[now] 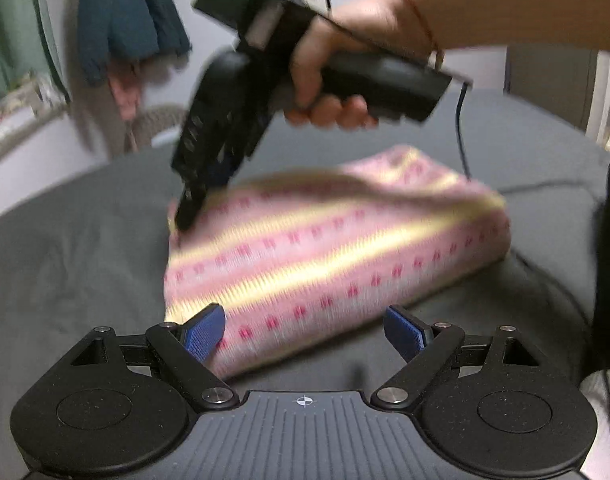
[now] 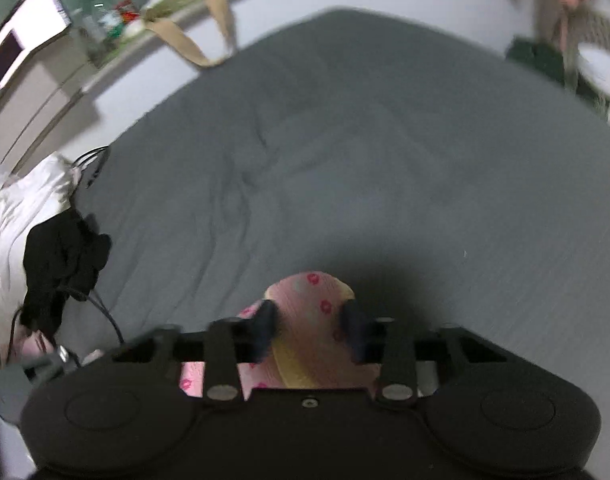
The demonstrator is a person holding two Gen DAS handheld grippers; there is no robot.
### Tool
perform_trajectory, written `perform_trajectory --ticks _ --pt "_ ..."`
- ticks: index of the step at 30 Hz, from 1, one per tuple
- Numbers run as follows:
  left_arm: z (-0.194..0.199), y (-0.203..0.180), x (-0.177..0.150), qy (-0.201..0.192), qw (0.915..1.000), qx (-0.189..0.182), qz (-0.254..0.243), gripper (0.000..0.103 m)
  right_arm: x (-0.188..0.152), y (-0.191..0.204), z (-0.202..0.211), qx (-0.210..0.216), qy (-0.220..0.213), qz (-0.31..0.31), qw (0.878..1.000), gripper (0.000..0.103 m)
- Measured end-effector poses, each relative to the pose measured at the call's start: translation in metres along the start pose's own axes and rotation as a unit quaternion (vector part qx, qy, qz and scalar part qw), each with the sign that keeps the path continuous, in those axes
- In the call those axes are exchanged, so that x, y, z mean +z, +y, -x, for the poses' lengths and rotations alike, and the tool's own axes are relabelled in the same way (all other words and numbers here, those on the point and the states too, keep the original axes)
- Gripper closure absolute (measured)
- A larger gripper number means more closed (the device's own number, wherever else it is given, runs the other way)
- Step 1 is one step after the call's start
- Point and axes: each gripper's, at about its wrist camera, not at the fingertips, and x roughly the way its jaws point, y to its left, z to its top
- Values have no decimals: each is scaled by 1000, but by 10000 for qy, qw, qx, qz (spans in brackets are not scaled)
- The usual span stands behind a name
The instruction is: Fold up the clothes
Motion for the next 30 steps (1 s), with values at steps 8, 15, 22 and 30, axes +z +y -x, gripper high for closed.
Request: perform_trajectory --ticks 8,15,22,30 --pt "1 12 -4 41 9990 -10 453 16 -15 5 -8 -699 -415 -404 9959 49" --pt "17 60 -5 -270 9807 148 1933 16 -67 7 78 -866 -1400 -756 9835 19" --pt "1 116 -15 8 9426 -344 3321 11 -181 -15 143 -1249 -1596 -1958 9595 18" --pt "-50 137 -24 813 9063 -1271 3948 11 -252 -57 133 -194 -1647 -3713 9136 16"
